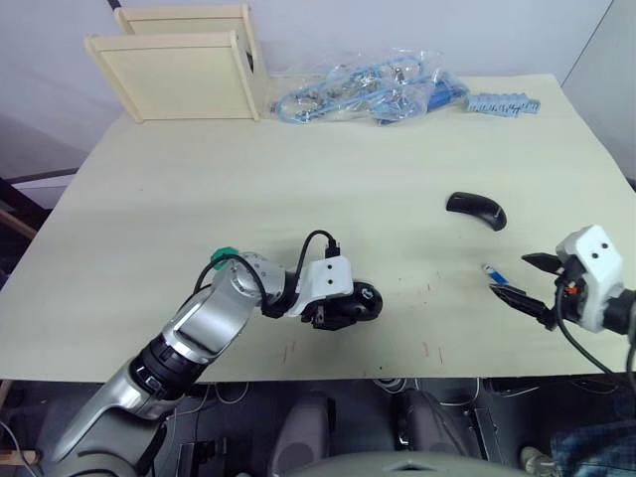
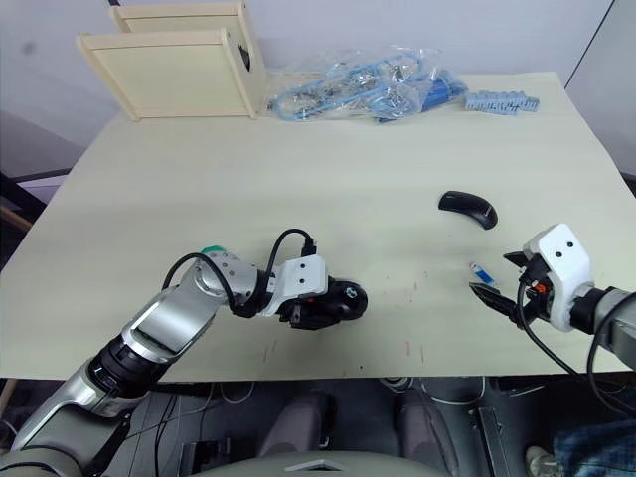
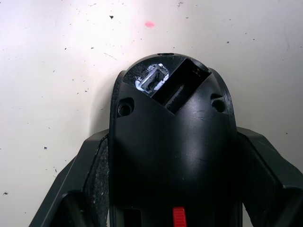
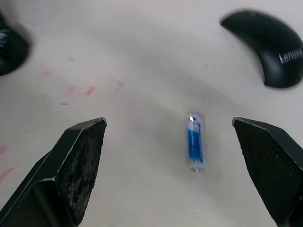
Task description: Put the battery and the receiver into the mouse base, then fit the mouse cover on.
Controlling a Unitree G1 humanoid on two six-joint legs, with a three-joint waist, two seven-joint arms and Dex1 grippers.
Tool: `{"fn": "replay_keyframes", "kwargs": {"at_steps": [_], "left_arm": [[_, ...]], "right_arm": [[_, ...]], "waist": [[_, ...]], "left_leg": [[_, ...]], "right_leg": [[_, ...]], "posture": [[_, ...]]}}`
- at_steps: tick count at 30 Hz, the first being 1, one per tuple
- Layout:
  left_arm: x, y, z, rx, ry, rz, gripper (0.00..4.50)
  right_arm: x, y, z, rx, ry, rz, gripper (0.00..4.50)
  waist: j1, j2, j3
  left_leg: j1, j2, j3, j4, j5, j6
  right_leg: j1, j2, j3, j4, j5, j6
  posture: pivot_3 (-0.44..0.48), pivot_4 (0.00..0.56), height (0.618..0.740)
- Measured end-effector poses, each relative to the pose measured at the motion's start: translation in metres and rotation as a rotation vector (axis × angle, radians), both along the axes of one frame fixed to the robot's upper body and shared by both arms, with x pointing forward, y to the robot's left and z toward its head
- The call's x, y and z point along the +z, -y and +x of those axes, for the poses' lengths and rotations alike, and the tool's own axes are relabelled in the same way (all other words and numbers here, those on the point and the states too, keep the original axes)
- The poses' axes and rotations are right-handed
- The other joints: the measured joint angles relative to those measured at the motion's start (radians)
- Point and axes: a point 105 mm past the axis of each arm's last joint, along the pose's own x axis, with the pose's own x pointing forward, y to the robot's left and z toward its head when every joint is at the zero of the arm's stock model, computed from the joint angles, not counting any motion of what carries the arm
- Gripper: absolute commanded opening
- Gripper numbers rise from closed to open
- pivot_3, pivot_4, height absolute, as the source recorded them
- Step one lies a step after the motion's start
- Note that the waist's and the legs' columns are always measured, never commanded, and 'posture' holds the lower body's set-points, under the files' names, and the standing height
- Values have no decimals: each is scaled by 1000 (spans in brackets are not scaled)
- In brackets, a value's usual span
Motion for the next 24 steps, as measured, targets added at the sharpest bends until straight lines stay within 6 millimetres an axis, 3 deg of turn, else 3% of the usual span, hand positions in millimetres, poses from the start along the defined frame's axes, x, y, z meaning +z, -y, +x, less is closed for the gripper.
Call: {"fn": "replay_keyframes", "kwargs": {"at_steps": [1, 4, 6, 24], "left_arm": [[0, 0, 0, 2, -1, 0, 2955], [0, 0, 0, 3, -2, -2, 2955], [0, 0, 0, 4, -3, -2, 2955], [-3, 0, -2, 2, -5, -6, 2955]], "right_arm": [[-9, 0, 3, -19, -12, 8, 4500], [-20, 1, 8, -50, -18, 36, 3472], [-28, 3, 10, -71, -20, 33, 2522], [-50, 10, 16, -159, 13, 49, 2522]], "waist": [[-1, 0, 0], [-1, 0, 0], [0, 0, 0], [-4, 2, -1]], "left_leg": [[0, 0, 0, 0, 0, 0], [0, 0, 0, 0, 0, 0], [0, 0, 0, 0, 0, 0], [1, 0, 0, 0, 0, 0]], "right_leg": [[0, 0, 0, 0, 0, 0], [0, 0, 0, 0, 0, 0], [0, 0, 0, 0, 0, 0], [0, 0, 0, 1, 0, 0]], "posture": [[0, 150, 740], [0, 150, 740], [0, 150, 740], [0, 150, 740]]}}
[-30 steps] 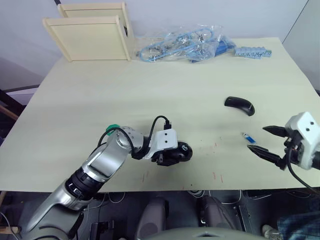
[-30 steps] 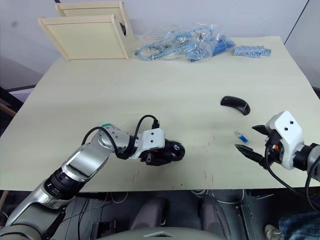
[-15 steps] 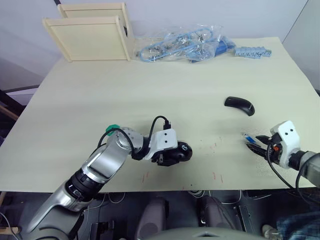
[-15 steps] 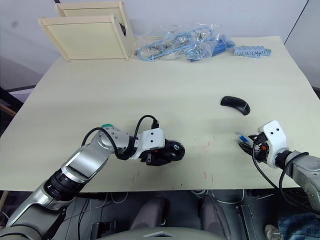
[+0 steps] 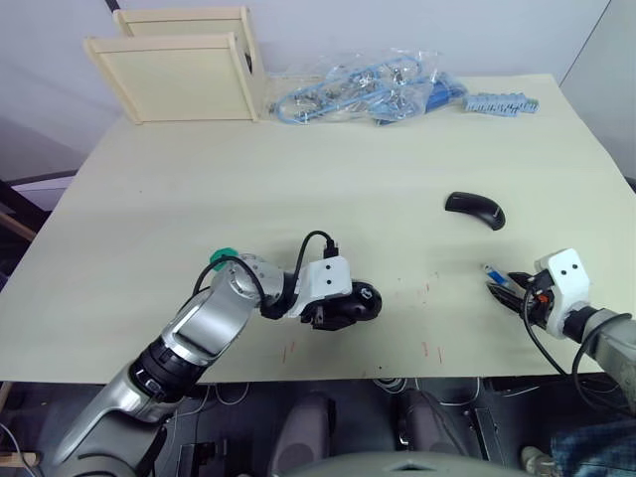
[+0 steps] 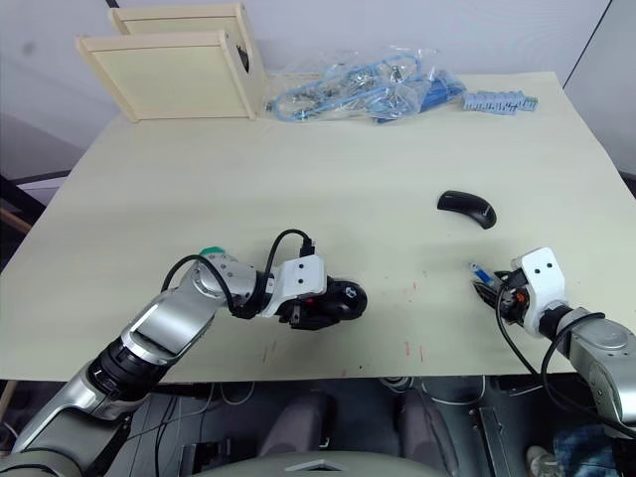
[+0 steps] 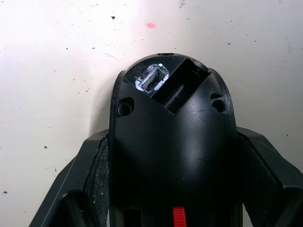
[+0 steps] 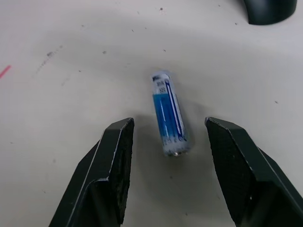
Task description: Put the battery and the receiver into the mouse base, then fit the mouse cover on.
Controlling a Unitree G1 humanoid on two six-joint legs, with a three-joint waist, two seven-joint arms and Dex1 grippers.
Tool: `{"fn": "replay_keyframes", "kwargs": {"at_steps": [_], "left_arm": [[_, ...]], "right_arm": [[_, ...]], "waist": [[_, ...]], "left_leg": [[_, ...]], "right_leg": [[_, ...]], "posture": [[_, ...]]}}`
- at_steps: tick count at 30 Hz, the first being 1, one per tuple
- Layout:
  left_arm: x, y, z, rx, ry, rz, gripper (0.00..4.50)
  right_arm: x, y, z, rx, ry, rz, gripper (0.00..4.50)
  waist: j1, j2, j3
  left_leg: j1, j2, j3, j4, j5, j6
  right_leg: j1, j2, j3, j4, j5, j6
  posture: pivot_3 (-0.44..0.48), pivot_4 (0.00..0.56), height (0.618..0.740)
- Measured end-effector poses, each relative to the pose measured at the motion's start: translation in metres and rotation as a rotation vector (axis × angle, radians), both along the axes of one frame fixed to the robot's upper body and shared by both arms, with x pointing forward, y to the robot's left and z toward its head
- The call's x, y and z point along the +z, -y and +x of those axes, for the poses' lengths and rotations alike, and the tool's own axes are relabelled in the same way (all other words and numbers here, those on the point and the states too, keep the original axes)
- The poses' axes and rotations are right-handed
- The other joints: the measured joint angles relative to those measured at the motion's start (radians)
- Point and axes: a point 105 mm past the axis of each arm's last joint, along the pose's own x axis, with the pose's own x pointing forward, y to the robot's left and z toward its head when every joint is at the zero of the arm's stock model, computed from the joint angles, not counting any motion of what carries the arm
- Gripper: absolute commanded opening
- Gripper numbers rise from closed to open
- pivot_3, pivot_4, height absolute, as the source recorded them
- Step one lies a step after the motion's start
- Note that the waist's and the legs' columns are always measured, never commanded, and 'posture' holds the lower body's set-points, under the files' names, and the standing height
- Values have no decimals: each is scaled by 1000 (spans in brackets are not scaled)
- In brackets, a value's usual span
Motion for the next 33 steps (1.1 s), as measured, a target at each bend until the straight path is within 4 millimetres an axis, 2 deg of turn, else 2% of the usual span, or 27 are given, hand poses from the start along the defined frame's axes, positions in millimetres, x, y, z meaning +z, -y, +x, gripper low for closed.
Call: {"fn": "replay_keyframes", "kwargs": {"at_steps": [9, 12, 13, 14, 15, 16, 21, 25, 26, 28, 30, 31, 33], "left_arm": [[1, -1, 1, 4, 0, 4, 2955], [2, -1, 2, 3, 2, 7, 2955], [2, -1, 2, 2, 1, 7, 2955], [2, -1, 2, 2, 1, 7, 2955], [2, -1, 2, 2, 2, 7, 2955], [2, -1, 2, 2, 2, 7, 2955], [2, -1, 2, 1, 1, 7, 2955], [3, -1, 2, -1, 1, 9, 2955], [3, -2, 2, -3, 0, 12, 2955], [3, -2, 2, -5, -1, 13, 2955], [3, -2, 2, -10, 1, 12, 2955], [3, -3, 2, -14, 1, 14, 2955], [3, -3, 2, -14, 1, 15, 2955]], "right_arm": [[-2, 1, 3, -6, 17, 16, 2522], [-2, 1, 5, -13, 27, 23, 1772], [-2, 0, 5, -14, 28, 25, 1260], [-3, 0, 4, -13, 28, 26, 962], [-3, 0, 4, -12, 28, 26, 346], [-3, 0, 4, -11, 28, 26, 142], [-4, 0, 1, 8, 47, -3, 136], [11, 4, 1, 80, 83, -208, 136], [23, 0, 2, 120, 117, -264, 136], [32, -6, 3, 151, 143, -275, 136], [38, -20, -1, 238, 123, -284, 136], [47, -33, -6, 328, 93, -295, 136], [64, -47, -7, 392, 108, -299, 136]], "waist": [[-1, 0, 0], [-2, 0, 0], [-2, 0, 0], [-2, 0, 0], [-2, 0, 0], [-2, 0, 0], [-2, 0, 0], [-2, 1, 0], [-2, 1, 0], [-3, 0, 0], [-3, 1, 0], [-5, 1, 1], [-5, 1, 1]], "left_leg": [[0, 0, 0, 0, 0, 0], [0, 0, 0, 0, 0, 0], [0, 0, 0, 0, 0, 0], [0, 0, 0, 0, 0, 0], [0, 0, 0, 0, 0, 0], [0, 0, 0, 0, 0, 0], [0, 0, 0, 0, 0, 0], [0, 0, 0, 0, 0, 0], [0, 0, 0, 0, 0, 0], [0, 0, 0, 0, 0, 0], [0, 0, 0, 0, 0, 0], [0, 0, 0, 0, 0, 0], [0, 0, 0, 0, 0, 0]], "right_leg": [[0, 0, 0, 0, 0, 0], [0, 0, 0, 0, 0, 0], [0, 0, 0, 0, 0, 0], [0, 0, 0, 0, 0, 0], [0, 0, 0, 0, 0, 0], [0, 0, 0, 0, 0, 0], [0, 0, 0, 0, 0, 0], [-1, 0, 0, 0, 0, 0], [0, 0, 0, 0, 0, 0], [0, 1, 0, 0, 0, 0], [0, 0, 0, 0, 0, 0], [0, 0, 0, 0, 0, 0], [0, 1, 0, 0, 0, 0]], "posture": [[0, 150, 740], [0, 150, 740], [0, 150, 740], [0, 150, 740], [0, 150, 740], [0, 150, 740], [0, 150, 740], [0, 150, 740], [0, 150, 740], [0, 150, 740], [0, 150, 740], [0, 150, 740], [0, 150, 740]]}}
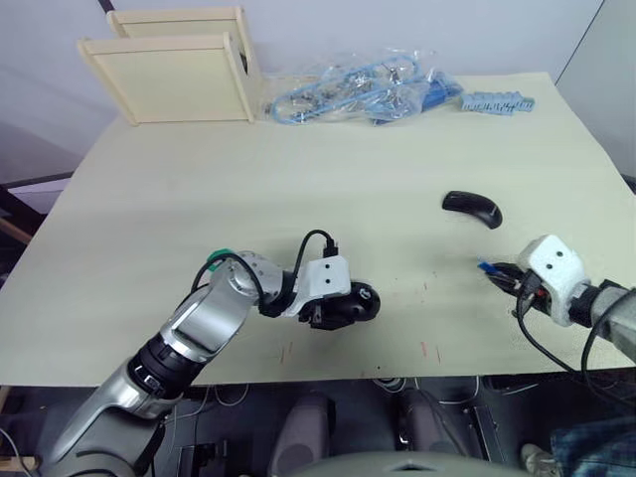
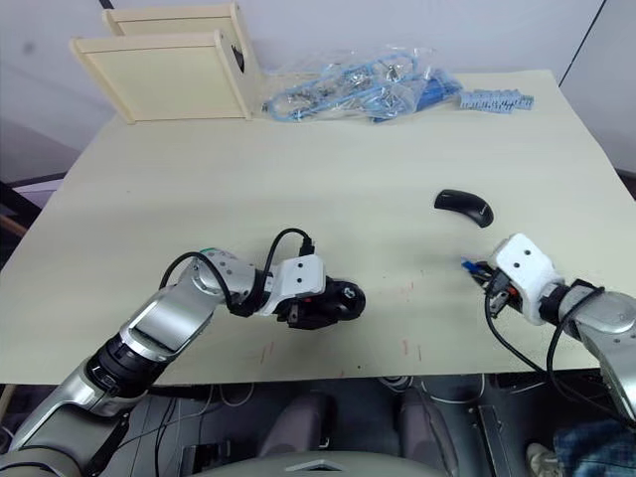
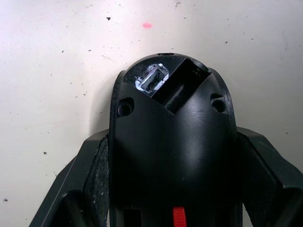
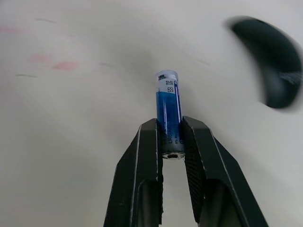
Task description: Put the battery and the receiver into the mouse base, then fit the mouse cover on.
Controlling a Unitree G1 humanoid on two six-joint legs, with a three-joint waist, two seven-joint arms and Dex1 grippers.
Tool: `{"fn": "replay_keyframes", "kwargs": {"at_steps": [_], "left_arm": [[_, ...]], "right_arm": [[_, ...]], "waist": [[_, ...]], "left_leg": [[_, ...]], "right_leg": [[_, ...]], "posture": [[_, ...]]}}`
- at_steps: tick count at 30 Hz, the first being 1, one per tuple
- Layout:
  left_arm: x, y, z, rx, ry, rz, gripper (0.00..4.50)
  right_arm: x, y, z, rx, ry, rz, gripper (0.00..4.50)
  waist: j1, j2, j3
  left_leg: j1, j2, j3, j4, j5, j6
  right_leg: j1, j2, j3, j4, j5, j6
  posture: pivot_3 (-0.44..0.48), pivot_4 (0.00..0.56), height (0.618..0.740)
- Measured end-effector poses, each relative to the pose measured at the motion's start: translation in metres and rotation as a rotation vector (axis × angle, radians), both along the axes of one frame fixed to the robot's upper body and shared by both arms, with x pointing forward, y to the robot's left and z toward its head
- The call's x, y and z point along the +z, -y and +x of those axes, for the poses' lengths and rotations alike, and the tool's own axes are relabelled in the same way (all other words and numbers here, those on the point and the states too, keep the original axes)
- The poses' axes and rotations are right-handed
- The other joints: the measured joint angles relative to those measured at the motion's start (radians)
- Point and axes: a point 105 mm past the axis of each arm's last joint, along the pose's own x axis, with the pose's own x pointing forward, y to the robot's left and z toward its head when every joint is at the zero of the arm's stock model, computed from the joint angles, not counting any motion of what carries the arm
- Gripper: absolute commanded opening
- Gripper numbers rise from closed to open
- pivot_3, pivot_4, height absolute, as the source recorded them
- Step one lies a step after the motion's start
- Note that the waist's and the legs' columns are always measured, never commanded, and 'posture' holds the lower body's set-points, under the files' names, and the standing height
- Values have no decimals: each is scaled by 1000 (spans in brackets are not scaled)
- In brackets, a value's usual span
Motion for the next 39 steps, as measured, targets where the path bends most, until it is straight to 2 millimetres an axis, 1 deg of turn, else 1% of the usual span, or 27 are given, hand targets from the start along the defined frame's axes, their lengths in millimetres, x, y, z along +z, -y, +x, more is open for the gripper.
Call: {"fn": "replay_keyframes", "kwargs": {"at_steps": [1, 3, 5, 6, 8, 9, 11, 12, 13, 14, 15, 16, 19, 21, 24, 29, 34, 39], "left_arm": [[0, 0, 0, -2, 1, -1, 2955], [0, 0, -1, -5, 3, -2, 2955], [0, 0, -1, -8, 5, -2, 2955], [0, 0, -1, -11, 6, -2, 2955], [0, 1, -2, -12, 5, -3, 2955], [1, 0, -1, -9, 6, -2, 2955], [1, 0, -1, -10, 5, 0, 2955], [0, 1, -2, -13, 3, -2, 2955], [1, 1, -2, -13, 2, -1, 2955], [1, 1, -2, -13, 2, -1, 2955], [1, 0, -2, -12, 1, 1, 2955], [1, 0, -1, -12, 1, 2, 2955], [1, -1, -1, -13, 0, 7, 2955], [1, -1, -1, -17, 2, 7, 2955], [1, -1, 0, -20, 3, 6, 2955], [1, -1, 0, -18, 4, 5, 2955], [1, -1, -1, -12, 7, 3, 2955], [-1, -1, -4, -5, 0, 2, 2955]], "right_arm": [[11, -9, 0, 30, -5, 11, 136], [23, -22, -1, 58, -22, 31, 136], [32, -36, -5, 75, -57, -57, 136], [37, -46, -10, 97, -95, -71, 136], [36, -51, -14, 117, -125, -69, 136], [35, -61, -17, 148, -192, -48, 136], [32, -71, -22, 190, -239, -48, 136], [20, -87, -34, 253, -345, -57, 136], [15, -93, -36, 264, -372, -58, 136], [13, -93, -36, 264, -379, -59, 136], [5, -97, -34, 249, -415, -57, 136], [4, -98, -33, 246, -417, -54, 136], [-4, -110, -24, 217, -435, -28, 136], [-6, -117, -17, 199, -437, -16, 136], [-8, -121, -13, 179, -439, -20, 136], [-12, -128, -13, 183, -464, -9, 136], [-11, -133, -14, 193, -475, -2, 136], [-17, -138, -21, 214, -501, -26, 136]], "waist": [[0, 0, 0], [1, -1, 0], [1, 0, 0], [2, -1, 0], [3, -1, 0], [1, -2, 0], [2, -2, 0], [2, -2, 0], [3, -2, 0], [3, -2, 0], [2, -2, 0], [2, -2, 0], [-2, -2, 0], [-2, -2, 0], [-1, -2, 0], [-2, -2, 0], [-2, -2, 0], [-2, -2, 0]], "left_leg": [[0, 0, -1, 0, 0, 0], [-1, 0, -1, 0, 0, 0], [-1, 0, -1, 0, 0, 0], [-1, 0, -3, 0, 0, 0], [-1, 0, -3, 0, 0, 0], [-1, 0, -4, 0, 0, 0], [-1, 0, -4, 0, 0, 0], [-1, 0, -4, 0, 0, 0], [-2, 0, -6, 0, 0, 0], [-2, 0, -6, 0, 0, 0], [-3, 0, -6, 0, 0, 0], [-3, 0, -6, 0, 0, 0], [-2, 0, -7, 0, 0, 0], [-2, 0, -7, 0, 0, 0], [-3, 0, -8, 0, 0, 0], [-3, 0, -8, 0, 0, 0], [-3, 0, -8, 0, 0, 0], [-3, 0, -9, -1, 0, 0]], "right_leg": [[0, 0, 0, 0, 0, 0], [0, 0, -1, 0, 0, 0], [-1, 0, -1, 0, 0, 0], [0, 0, -2, -1, 0, 0], [0, 0, -3, -1, 0, -1], [0, 0, -3, -1, 0, -1], [0, 0, -3, -1, 0, -1], [-1, 0, -3, -1, 0, -1], [-1, 0, -5, -1, 0, -1], [-1, 0, -5, -1, 0, -1], [-1, 0, -5, -1, 0, -1], [-1, 0, -5, -1, 0, -1], [-2, 0, -4, 1, 0, -1], [-2, 0, -4, 1, 0, -1], [-2, 0, -4, 0, 0, -1], [-2, 0, -4, 1, 0, -1], [-2, 0, -4, 1, 0, -1], [-3, 0, -4, 1, 0, -1]], "posture": [[0, 150, 740], [0, 150, 740], [0, 150, 740], [0, 150, 740], [0, 150, 740], [0, 150, 740], [0, 150, 740], [0, 150, 740], [0, 150, 740], [0, 150, 740], [0, 150, 740], [0, 150, 740], [0, 150, 740], [0, 150, 740], [0, 150, 740], [0, 150, 740], [0, 150, 740], [0, 150, 740]]}}
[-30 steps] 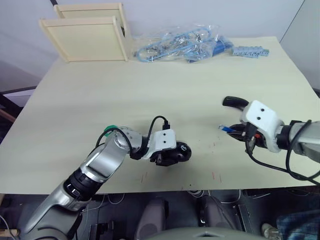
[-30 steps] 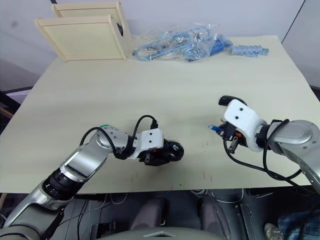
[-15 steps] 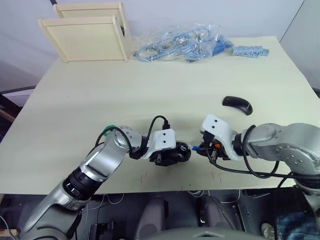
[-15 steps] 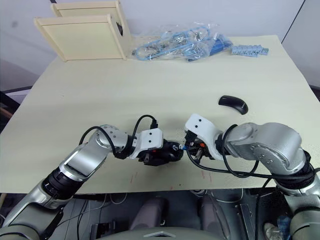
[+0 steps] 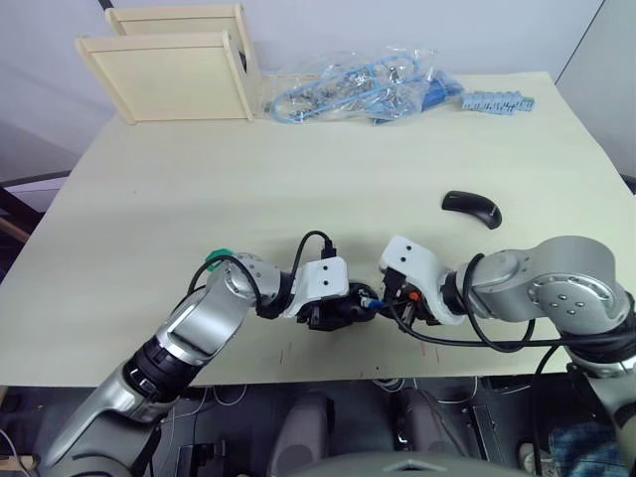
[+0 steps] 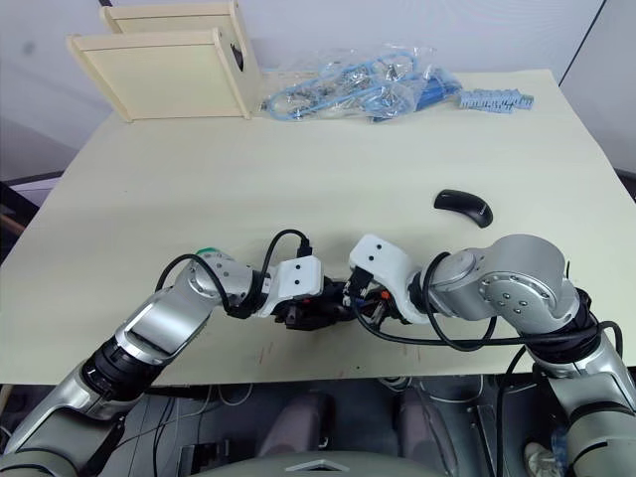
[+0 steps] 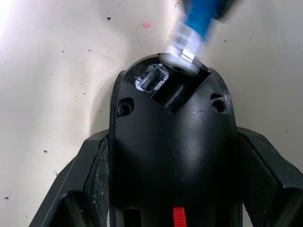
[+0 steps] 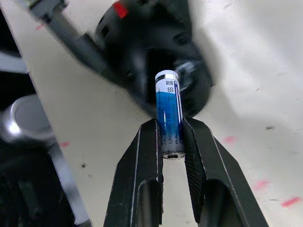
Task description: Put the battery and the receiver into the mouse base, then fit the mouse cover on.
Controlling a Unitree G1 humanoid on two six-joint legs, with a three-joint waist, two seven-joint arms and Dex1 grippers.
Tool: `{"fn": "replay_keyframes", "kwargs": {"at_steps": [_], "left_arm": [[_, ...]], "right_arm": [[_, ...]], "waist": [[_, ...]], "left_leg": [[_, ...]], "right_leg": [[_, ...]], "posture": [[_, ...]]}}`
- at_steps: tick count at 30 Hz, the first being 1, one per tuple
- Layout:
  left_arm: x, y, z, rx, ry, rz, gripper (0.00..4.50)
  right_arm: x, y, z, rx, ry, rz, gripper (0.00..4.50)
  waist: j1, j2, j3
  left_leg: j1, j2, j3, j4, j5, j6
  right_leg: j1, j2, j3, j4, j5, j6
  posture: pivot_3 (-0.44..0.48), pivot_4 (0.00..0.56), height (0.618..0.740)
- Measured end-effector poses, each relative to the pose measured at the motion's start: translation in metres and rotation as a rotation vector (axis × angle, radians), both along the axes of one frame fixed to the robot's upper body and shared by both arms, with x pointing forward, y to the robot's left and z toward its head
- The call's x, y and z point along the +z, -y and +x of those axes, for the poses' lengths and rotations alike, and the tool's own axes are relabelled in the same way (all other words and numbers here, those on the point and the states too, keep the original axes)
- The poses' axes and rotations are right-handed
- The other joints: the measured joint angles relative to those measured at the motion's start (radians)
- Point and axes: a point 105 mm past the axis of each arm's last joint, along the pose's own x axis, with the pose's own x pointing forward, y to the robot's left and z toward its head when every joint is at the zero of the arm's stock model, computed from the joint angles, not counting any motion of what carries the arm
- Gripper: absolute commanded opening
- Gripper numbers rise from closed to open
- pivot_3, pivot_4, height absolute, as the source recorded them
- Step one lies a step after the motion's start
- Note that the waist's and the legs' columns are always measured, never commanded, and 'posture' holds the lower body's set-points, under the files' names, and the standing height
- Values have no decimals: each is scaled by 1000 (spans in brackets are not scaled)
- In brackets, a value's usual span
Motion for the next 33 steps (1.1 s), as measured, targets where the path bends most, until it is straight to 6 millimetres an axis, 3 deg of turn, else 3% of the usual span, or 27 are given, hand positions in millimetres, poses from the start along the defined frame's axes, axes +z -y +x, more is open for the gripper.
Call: {"fn": "replay_keyframes", "kwargs": {"at_steps": [27, 28, 29, 30, 32, 33], "left_arm": [[0, -4, 1, 15, -9, 7, 2955], [0, -4, 1, 16, -9, 8, 2955], [0, -4, 1, 16, -9, 8, 2955], [0, -4, 1, 17, -10, 8, 2955], [0, -4, 1, 17, -10, 8, 2955], [0, -5, 1, 19, -9, 7, 2955]], "right_arm": [[-11, -17, 12, -108, -55, -3, 136], [-11, -18, 12, -109, -57, -2, 637], [-11, -18, 12, -109, -57, -2, 637], [-11, -18, 12, -110, -55, -2, 1260], [-11, -19, 12, -109, -56, -1, 1900], [-10, -21, 9, -92, -70, 9, 1900]], "waist": [[-14, 1, -1], [-17, 1, -1], [-17, 1, -1], [-19, 1, -1], [-20, 1, -1], [-21, 1, -1]], "left_leg": [[1, 0, 0, -1, 0, 0], [1, 0, 0, -1, 0, 0], [1, 0, 0, -1, 0, 0], [1, 0, 0, -1, 0, 0], [1, 0, 0, -1, 0, 0], [1, 0, 0, -1, 0, 0]], "right_leg": [[-1, 0, 1, 1, 0, 0], [-1, 0, 1, 1, 0, 0], [-1, 0, 1, 1, 0, 0], [-1, 0, 1, 1, 0, 0], [-1, 0, 1, 1, 0, 0], [-1, 0, 1, 1, 0, 0]], "posture": [[0, 150, 740], [0, 150, 740], [0, 150, 740], [0, 150, 740], [0, 150, 740], [0, 150, 740]]}}
